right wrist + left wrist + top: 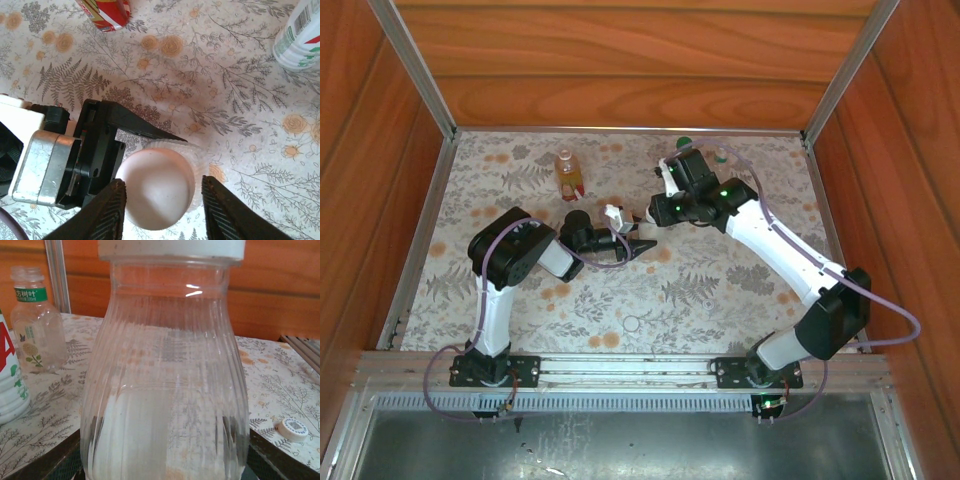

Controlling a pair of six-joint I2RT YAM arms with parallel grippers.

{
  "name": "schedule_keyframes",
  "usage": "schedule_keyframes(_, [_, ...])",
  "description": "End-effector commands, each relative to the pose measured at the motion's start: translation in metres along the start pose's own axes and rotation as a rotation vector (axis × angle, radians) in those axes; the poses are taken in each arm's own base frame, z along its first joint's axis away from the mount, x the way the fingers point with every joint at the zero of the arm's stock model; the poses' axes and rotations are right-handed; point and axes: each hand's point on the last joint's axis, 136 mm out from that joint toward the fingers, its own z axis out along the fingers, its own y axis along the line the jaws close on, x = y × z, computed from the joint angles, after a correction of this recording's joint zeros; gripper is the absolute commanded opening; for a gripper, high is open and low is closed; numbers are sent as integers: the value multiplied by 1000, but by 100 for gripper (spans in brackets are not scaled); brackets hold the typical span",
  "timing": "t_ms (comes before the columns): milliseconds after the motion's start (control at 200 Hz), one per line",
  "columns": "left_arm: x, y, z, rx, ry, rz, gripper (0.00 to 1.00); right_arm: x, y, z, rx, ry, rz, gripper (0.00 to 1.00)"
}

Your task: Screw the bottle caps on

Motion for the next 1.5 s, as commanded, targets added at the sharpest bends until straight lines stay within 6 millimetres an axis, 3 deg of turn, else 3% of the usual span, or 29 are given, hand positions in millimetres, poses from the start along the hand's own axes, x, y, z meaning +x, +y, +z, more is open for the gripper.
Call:
schedule_keyframes(0, [3, -6, 3, 35, 3, 0, 62, 10, -9, 8, 25, 58, 7, 40])
schedule_keyframes(290, [3, -7, 3, 44, 3, -4, 62, 13, -23, 13, -11, 70, 75, 36])
schedule_keyframes(435, [2, -7, 3, 42, 2, -3, 62, 13, -20, 15, -47, 77, 90, 32])
schedule_keyframes(964, [2, -7, 3, 43, 2, -6, 61, 55, -36, 39, 3, 197, 135, 11])
schedule_keyframes(1094, [2, -7, 3, 43, 1, -5, 61, 47, -25, 31, -51, 188, 128, 12])
schedule_keyframes(1289, [2, -6, 3, 39, 2, -7, 61, 20, -15, 9, -81, 96, 107, 17])
schedule_keyframes(1379, [2, -6, 3, 39, 2, -7, 61, 10, -14, -1, -80, 48, 98, 23])
schedule_keyframes(1494, [3, -6, 3, 40, 4, -8, 61, -1, -11, -11, -66, 0, 65, 38])
